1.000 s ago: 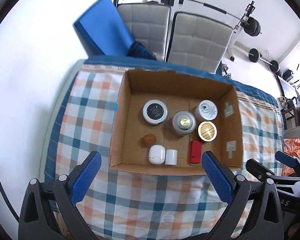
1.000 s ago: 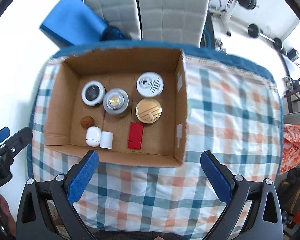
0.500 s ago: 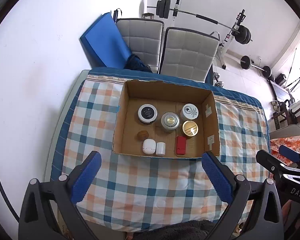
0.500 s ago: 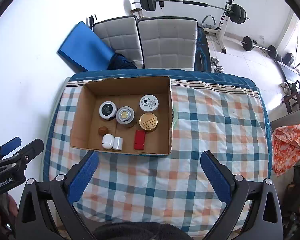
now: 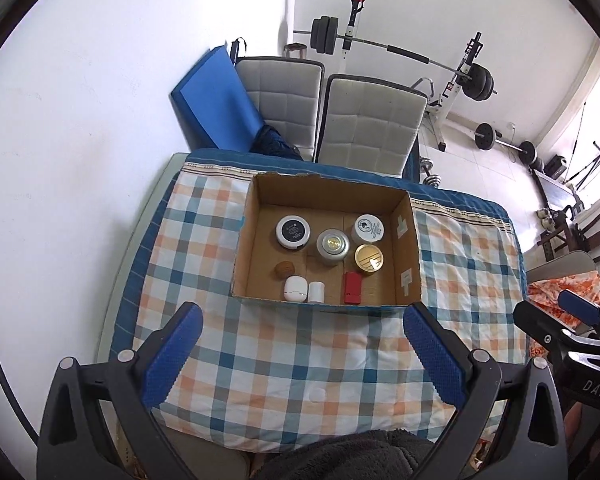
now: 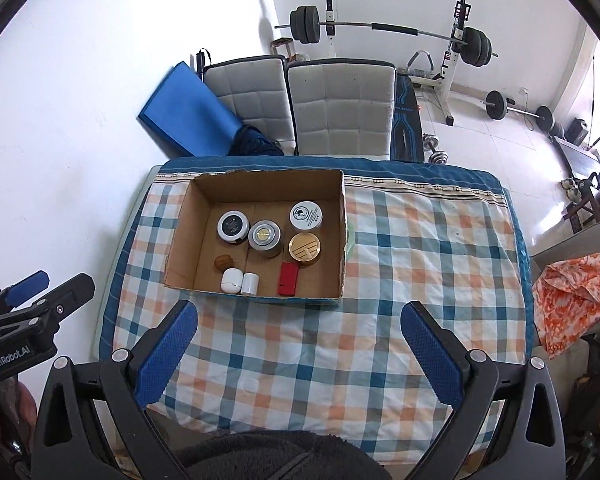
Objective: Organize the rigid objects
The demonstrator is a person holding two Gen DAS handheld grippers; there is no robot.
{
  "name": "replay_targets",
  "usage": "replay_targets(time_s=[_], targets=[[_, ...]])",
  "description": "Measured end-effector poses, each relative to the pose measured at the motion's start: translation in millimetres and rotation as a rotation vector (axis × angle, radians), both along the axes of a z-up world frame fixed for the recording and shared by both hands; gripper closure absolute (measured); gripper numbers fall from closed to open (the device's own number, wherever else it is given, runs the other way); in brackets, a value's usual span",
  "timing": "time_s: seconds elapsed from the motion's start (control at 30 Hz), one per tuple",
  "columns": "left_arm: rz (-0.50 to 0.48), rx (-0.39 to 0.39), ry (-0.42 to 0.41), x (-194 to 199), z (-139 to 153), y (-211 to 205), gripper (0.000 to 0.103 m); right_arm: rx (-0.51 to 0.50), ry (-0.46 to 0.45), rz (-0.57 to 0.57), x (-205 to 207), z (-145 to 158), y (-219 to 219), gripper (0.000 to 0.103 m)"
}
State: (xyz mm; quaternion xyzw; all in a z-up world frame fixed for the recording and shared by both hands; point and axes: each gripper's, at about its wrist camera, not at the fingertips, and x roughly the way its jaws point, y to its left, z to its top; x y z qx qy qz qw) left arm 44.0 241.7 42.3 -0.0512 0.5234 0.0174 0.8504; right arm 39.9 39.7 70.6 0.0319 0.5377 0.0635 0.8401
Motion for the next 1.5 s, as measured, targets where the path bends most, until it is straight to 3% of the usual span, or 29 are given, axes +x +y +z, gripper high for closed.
replay_targets(time_s=[1.5], targets=[[-0.043, 0.018, -0.024, -5.4, 10.3, -17.3, 0.0, -0.053, -0.068, -0.061, -17.5, 13.7, -15.8, 0.0]])
